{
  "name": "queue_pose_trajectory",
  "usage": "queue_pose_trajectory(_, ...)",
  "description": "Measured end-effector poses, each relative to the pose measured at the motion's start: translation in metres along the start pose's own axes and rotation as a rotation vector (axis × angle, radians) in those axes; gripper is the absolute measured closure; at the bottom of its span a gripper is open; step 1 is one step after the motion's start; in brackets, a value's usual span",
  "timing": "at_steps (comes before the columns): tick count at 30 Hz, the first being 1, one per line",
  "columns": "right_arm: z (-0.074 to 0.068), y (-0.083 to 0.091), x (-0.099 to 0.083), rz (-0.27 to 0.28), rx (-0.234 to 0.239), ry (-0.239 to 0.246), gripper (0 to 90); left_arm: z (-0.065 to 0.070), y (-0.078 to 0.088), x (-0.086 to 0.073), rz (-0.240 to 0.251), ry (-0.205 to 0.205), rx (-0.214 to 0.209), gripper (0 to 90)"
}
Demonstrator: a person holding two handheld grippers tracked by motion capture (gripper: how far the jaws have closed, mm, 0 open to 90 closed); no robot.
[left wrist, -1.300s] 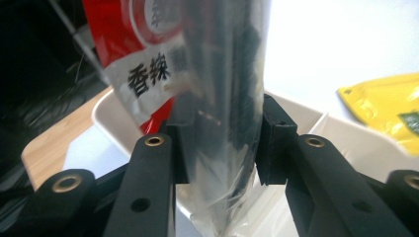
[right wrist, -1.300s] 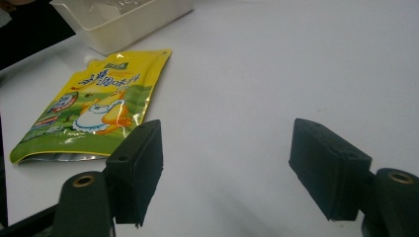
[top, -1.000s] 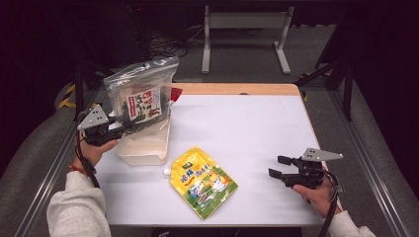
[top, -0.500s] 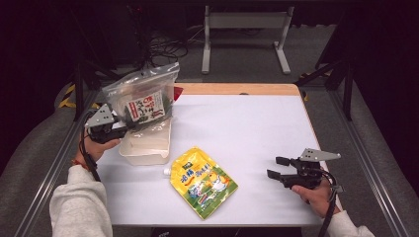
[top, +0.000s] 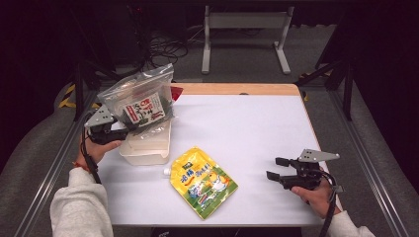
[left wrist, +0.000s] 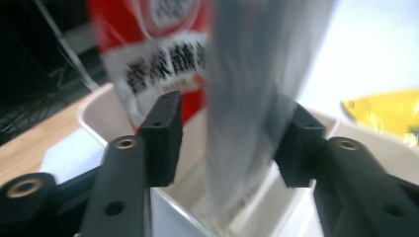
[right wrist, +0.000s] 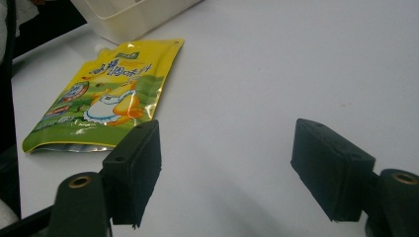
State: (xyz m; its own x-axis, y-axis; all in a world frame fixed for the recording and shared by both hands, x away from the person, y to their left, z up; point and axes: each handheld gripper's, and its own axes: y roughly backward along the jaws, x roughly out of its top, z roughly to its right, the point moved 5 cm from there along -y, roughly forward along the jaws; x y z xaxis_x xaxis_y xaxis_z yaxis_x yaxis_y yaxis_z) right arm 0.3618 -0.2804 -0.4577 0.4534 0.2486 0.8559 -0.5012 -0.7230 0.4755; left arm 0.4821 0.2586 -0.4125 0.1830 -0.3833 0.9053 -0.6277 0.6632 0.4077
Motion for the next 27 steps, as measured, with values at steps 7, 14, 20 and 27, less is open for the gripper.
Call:
queue_pose_trajectory(7, 0.001, 0.002, 0.001, 0.005, 0.001, -0.007, 26.9, 0.006, 0.006, 0.007, 0.015, -0.018, -0.029, 69.0)
queue_pose_trajectory(14, 0.000, 0.000, 0.000, -0.005, 0.003, -0.001, 26.9, 0.007, 0.007, 0.006, -0.006, -0.028, -0.057, 72.6)
queue_pose_trajectory(20, 0.000, -0.001, -0.001, -0.014, 0.005, -0.001, 26.9, 0.006, 0.013, 0.009, -0.042, -0.045, -0.081, 73.2)
queue_pose_trajectory(27, -0.001, -0.001, -0.001, -0.016, 0.005, -0.002, 26.9, 0.005, 0.013, 0.008, -0.066, -0.039, -0.077, 73.7)
